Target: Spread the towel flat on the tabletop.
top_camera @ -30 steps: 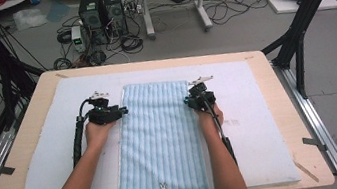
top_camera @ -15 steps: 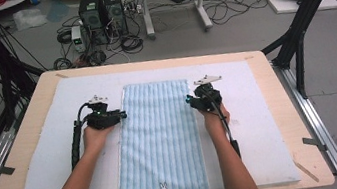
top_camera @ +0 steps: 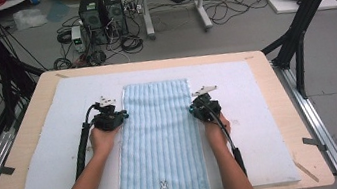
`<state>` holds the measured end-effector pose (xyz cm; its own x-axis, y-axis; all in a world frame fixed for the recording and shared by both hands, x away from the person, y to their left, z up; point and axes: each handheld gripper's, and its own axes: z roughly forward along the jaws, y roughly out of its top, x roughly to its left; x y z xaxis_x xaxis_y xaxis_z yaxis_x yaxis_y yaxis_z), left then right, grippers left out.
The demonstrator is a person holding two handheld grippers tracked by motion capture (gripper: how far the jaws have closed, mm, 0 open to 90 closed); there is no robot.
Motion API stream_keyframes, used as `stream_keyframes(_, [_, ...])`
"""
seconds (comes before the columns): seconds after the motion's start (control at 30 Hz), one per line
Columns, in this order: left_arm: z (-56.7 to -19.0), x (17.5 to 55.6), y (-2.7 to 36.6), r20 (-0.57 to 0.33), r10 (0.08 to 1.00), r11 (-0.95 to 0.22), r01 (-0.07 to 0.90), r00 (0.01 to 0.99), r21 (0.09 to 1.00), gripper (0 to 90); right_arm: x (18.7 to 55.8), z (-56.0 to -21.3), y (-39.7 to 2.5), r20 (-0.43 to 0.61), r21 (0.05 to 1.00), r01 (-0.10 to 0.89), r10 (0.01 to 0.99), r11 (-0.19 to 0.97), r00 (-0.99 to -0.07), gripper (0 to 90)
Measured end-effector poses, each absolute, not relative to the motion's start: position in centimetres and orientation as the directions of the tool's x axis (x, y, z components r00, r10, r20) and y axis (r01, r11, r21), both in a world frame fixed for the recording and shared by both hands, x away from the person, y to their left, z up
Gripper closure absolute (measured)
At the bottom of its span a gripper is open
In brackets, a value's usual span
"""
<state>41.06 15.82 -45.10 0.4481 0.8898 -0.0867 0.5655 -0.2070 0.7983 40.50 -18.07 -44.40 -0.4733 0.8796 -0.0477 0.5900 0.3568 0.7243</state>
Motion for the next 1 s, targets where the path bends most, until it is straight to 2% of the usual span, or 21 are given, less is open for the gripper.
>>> stream_keyframes(0.03, [-45.1, 41.1, 15.9, -0.091, 0.895, -0.197, 0.569, 0.437, 0.799, 81.7, 40.5, -44.4, -18.2, -0.052, 0.723, 0.596, 0.887, 0.350, -0.458, 68.6])
stream_keyframes(0.07, [-45.1, 41.1, 16.0, -0.090, 0.899, -0.193, 0.572, 0.429, 0.797, 74.7, 40.5, -44.3, -18.5, -0.035, 0.724, 0.602, 0.890, 0.336, -0.455, 64.8])
stream_keyframes(0.17, [-44.9, 40.8, 17.1, -0.131, 0.890, -0.166, 0.577, 0.437, 0.799, 63.6, 39.8, -43.3, -19.6, -0.005, 0.744, 0.594, 0.893, 0.305, -0.451, 55.1])
stream_keyframes(0.27, [-44.4, 40.2, 17.8, -0.169, 0.853, -0.177, 0.580, 0.493, 0.795, 52.8, 38.2, -41.7, -20.8, 0.014, 0.812, 0.519, 0.880, 0.268, -0.475, 50.1])
stream_keyframes(0.37, [-43.9, 38.9, 18.4, -0.175, 0.816, -0.166, 0.513, 0.551, 0.842, 48.4, 36.5, -41.0, -21.8, 0.015, 0.836, 0.482, 0.869, 0.260, -0.495, 41.1])
stream_keyframes(0.5, [-43.6, 37.6, 19.1, -0.223, 0.757, -0.113, 0.459, 0.615, 0.881, 35.0, 34.3, -41.0, -22.9, 0.004, 0.846, 0.447, 0.835, 0.291, -0.550, 27.1])
stream_keyframes(0.67, [-43.4, 36.4, 19.4, -0.241, 0.710, -0.080, 0.416, 0.662, 0.906, 16.5, 32.9, -41.7, -24.0, -0.020, 0.850, 0.431, 0.835, 0.304, -0.550, 11.4])
stream_keyframes(0.87, [-42.2, 35.2, 19.9, -0.223, 0.664, -0.043, 0.334, 0.714, 0.942, 17.0, 32.0, -41.0, -24.7, -0.057, 0.880, 0.363, 0.826, 0.307, -0.562, 11.3])
stream_keyframes(1.0, [-42.0, 34.7, 20.7, -0.208, 0.669, -0.010, 0.288, 0.713, 0.957, 21.9, 31.6, -40.8, -25.5, -0.054, 0.886, 0.358, 0.832, 0.295, -0.553, 11.2])
